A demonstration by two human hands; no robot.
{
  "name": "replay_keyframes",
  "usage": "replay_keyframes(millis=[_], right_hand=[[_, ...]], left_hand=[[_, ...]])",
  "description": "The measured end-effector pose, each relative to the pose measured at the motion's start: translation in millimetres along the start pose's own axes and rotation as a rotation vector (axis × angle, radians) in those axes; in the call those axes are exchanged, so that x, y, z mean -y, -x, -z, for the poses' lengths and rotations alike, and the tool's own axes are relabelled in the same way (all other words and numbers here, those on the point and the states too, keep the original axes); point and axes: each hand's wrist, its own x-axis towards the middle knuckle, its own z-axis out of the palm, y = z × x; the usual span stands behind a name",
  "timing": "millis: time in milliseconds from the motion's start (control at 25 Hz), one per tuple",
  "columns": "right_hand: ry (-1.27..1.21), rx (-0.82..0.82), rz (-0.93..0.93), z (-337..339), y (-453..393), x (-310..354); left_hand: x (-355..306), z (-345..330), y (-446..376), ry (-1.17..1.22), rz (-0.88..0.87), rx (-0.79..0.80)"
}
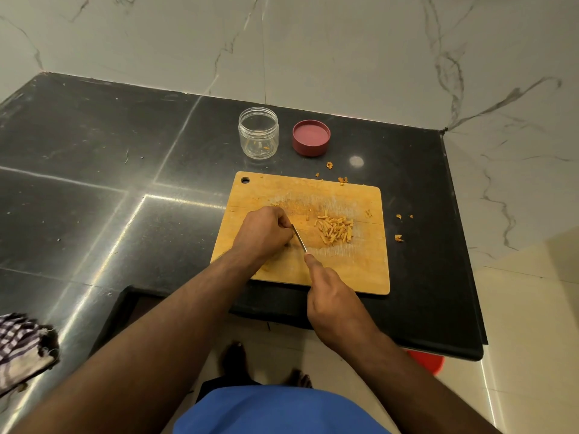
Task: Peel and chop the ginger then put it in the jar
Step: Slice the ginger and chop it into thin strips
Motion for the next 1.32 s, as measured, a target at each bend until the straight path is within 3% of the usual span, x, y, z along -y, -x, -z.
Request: replay_keyframes(millis=[400, 520, 640, 1120, 1320], right_hand=[[0.014, 0.036, -0.045, -1.5, 18.8, -3.4], [0.177, -0.08, 0.063, 0.3, 27.9, -14.8], [0.031, -0.137, 0.054, 6.8, 19.5, -14.5], [-0.046, 0.029, 0.012, 5.2, -4.7, 1.5], [-0.042, 0.025, -0.006, 1.5, 1.0, 0.6]], left_hand=[[-1.1, -0.3, -0.1, -0.001, 0.023, -0.003], [3.4, -0.1, 1.3, 0.003, -0.005, 0.008], [4.8, -0.3, 2.5, 0.003, -0.007, -0.003], [2.5, -0.5, 2.5, 0.009, 0.002, -0.029], [0.2, -0.5, 3.5, 0.008, 0.005, -0.034]])
